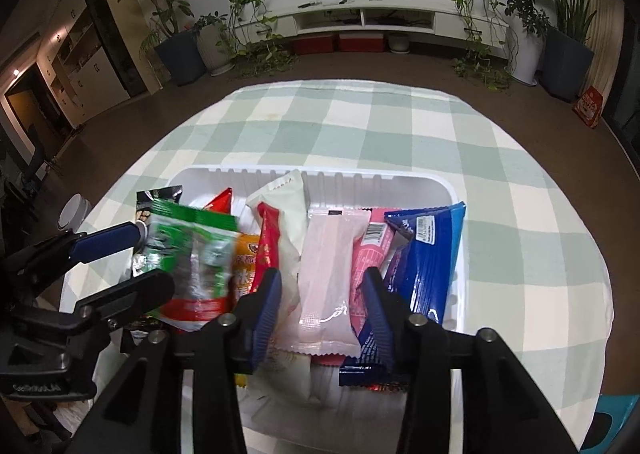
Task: Organize snacks
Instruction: 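Open both tools to drop the packet and bar into the tray, then withdraw both tools from the tray toward the candy packet and panda bag, then grasp the red-and-white candy packet with the left tool while the right tool grasps the blue panda bag, then carry the candy packet and panda bag over the white tray with both tools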
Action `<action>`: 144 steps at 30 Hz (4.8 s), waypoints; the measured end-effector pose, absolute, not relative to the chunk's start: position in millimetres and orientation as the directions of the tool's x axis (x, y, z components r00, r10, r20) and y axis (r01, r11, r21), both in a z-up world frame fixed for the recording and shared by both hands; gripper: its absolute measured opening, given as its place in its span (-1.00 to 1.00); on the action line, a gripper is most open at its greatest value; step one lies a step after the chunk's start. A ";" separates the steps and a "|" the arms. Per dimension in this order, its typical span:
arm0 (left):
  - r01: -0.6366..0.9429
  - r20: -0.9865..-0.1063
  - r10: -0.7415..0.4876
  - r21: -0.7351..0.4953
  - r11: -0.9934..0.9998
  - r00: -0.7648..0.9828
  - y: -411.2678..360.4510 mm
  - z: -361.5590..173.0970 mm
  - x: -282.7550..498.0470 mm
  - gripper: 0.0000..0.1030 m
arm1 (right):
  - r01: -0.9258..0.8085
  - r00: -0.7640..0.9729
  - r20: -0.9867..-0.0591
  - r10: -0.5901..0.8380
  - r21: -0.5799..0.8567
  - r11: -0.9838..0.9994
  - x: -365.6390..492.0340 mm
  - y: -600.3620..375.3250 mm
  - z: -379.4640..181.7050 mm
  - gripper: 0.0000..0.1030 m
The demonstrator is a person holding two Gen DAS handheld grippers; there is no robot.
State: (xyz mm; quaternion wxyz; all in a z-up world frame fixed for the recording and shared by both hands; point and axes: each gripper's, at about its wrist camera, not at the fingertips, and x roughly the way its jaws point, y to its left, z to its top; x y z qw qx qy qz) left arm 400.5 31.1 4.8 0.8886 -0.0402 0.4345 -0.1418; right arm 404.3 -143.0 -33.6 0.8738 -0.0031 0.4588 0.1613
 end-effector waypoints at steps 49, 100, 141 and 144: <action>0.077 -0.715 -0.157 -0.143 0.987 0.681 28.1 29.2 135.4 0.99 | -0.324 0.650 -0.623 0.436 0.291 0.900 157.4 -222.6 25.1 0.75; 0.129 -0.824 -0.233 -0.194 0.972 0.516 23.1 -59.8 141.0 -0.35 | -0.573 0.545 -0.750 0.374 -0.008 0.820 156.3 -213.3 -15.6 0.75; 0.150 -0.723 -0.378 -0.362 0.920 0.578 49.2 -52.9 129.3 -0.35 | -0.521 0.379 -0.764 0.522 0.290 0.803 191.8 -233.3 -32.3 -0.14; 0.145 -0.708 -0.390 -0.383 0.912 0.589 54.5 -45.6 128.8 -0.35 | -0.439 0.413 -0.719 0.559 0.382 0.814 195.0 -253.0 -29.2 -0.14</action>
